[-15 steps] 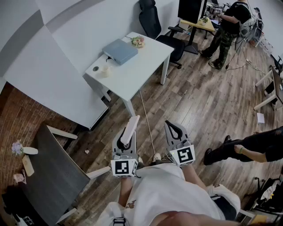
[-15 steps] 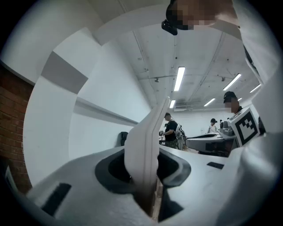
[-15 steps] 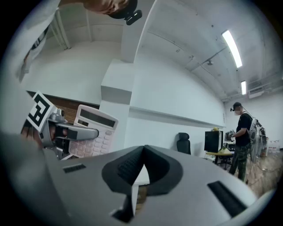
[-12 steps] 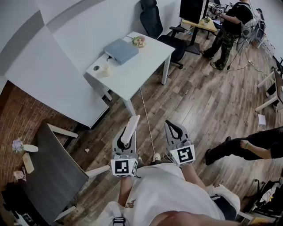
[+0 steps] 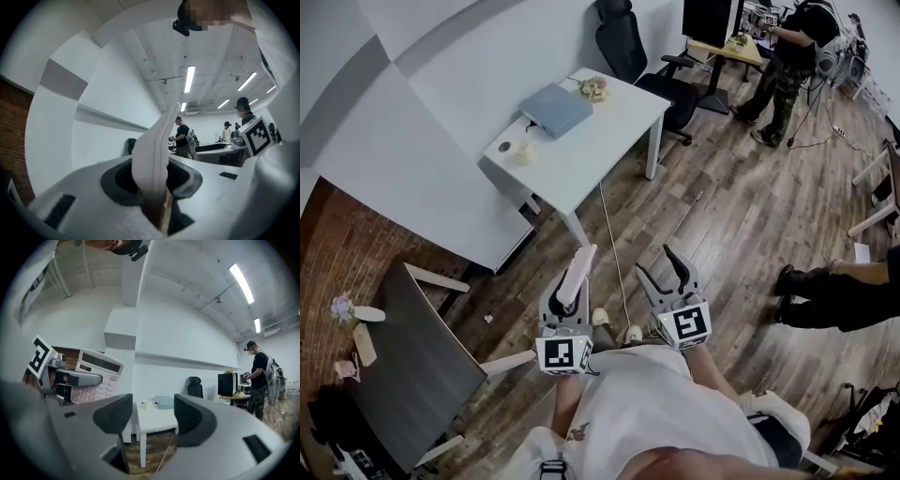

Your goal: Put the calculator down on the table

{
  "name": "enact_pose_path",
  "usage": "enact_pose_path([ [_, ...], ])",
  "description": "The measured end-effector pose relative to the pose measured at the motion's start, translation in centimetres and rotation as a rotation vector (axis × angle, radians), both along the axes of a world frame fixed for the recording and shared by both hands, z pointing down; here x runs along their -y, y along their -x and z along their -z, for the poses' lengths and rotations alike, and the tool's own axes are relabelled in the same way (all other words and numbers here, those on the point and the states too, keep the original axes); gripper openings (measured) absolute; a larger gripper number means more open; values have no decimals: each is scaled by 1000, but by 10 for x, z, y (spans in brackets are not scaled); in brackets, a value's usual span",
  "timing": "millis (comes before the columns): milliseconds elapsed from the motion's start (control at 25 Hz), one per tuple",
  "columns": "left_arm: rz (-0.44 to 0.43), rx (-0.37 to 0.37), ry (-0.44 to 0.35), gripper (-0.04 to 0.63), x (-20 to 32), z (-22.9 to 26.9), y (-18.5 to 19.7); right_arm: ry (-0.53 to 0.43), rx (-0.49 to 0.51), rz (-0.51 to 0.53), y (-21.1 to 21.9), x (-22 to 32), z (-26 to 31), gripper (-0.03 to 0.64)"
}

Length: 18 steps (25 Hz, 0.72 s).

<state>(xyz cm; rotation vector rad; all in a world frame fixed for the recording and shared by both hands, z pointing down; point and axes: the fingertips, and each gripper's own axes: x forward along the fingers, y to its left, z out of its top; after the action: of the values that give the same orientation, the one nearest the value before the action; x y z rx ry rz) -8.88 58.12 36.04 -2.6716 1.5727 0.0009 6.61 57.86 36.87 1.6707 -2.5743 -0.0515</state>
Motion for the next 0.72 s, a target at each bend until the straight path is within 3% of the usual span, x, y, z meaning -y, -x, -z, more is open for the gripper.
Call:
enact_pose_path([
  [320,-3,-4,7,124,17,-5,-4,-7,-15,-30,-11,12,-4,306],
  [720,2,-13,-17,124,78,-3,2,-8,-36,-72,-14,67,-4,337],
])
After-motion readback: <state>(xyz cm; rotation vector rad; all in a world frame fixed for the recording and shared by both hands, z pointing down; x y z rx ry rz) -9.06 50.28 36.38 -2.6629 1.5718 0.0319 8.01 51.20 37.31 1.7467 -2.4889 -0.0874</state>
